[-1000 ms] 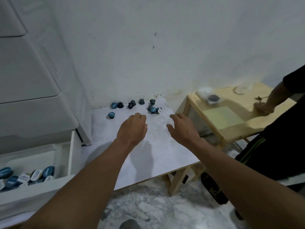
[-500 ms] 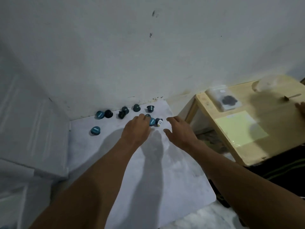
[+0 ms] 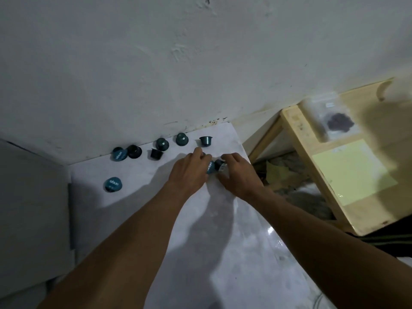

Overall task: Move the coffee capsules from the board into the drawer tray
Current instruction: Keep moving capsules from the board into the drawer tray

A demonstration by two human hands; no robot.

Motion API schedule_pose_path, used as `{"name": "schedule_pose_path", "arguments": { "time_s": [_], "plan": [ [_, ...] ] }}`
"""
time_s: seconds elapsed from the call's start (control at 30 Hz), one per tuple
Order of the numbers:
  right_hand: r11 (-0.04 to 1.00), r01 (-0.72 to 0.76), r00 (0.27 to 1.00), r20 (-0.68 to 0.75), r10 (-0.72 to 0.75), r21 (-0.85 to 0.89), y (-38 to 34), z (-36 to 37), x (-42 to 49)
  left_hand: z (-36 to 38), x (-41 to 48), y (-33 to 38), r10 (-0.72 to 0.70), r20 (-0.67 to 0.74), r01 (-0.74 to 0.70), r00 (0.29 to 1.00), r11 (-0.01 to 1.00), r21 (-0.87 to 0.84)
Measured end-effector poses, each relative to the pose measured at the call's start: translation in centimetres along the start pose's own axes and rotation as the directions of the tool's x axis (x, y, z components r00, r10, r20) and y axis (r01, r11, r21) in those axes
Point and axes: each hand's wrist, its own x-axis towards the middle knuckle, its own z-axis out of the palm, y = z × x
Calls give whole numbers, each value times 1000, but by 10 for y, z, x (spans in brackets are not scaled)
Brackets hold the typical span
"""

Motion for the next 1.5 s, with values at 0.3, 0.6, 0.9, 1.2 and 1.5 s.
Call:
{"name": "schedule_pose_path", "arguments": {
  "time_s": [0.3,0.6,0.9,1.2,1.5],
  "plan": [
    [1000,16,1000,2,-16,-16,4,9,14,4,5,-6,-10,-18,9,1000,1000,-19],
    [998,38,999,21,-37,-52,-4,-5,-2,-5,-25,-3,-99,-79,89,992,989,-120],
    [977,191,980,-41,-195,-91,-8,-34,-50,-23,-78,29,-265,-155,201,952,920,-336],
    [912,394,908,-106,-405,-109,-8,-63,-99,-36,-136,74,-496,-308,236,812,761,-604],
    [811,577,801,-263,-538,98,-29,-78,-164,-56,-225,120,-663,-389,101,640,574,-813]
  ]
}}
